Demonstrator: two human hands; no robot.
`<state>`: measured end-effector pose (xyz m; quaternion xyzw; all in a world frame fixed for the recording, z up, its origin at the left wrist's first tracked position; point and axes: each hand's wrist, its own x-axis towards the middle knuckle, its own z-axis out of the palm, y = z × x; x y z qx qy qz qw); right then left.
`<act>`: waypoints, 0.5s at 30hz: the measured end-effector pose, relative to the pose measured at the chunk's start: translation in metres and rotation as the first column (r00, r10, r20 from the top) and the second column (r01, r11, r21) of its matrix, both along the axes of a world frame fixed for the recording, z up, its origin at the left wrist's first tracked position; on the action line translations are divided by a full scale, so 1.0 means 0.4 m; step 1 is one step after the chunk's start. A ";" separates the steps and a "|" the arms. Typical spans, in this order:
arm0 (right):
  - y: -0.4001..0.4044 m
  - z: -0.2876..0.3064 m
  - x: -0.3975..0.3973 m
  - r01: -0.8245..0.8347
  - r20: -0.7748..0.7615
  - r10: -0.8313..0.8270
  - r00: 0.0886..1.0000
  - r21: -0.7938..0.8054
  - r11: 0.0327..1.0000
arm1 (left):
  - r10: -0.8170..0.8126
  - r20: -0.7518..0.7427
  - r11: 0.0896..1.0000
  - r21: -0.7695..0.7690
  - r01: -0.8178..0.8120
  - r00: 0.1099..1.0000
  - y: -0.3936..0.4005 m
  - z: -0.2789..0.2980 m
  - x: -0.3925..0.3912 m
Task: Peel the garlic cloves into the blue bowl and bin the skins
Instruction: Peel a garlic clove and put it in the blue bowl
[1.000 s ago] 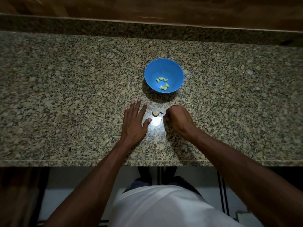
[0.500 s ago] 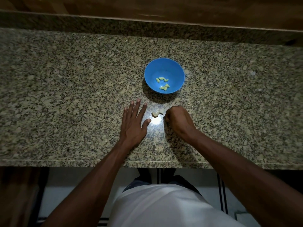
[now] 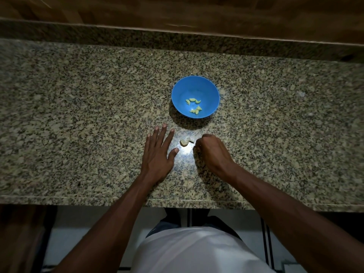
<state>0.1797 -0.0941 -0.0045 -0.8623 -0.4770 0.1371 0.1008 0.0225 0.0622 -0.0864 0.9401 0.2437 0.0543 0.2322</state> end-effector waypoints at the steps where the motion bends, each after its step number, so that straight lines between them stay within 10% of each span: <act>1: 0.004 -0.002 0.000 0.002 0.008 -0.002 1.000 -0.003 1.000 | -0.001 -0.002 1.000 -0.001 0.001 1.000 0.000 0.001 0.000; 15: 0.037 0.015 -0.004 -0.091 0.067 0.097 0.993 -0.087 0.992 | 0.007 -0.022 1.000 0.001 -0.007 1.000 0.002 0.007 0.004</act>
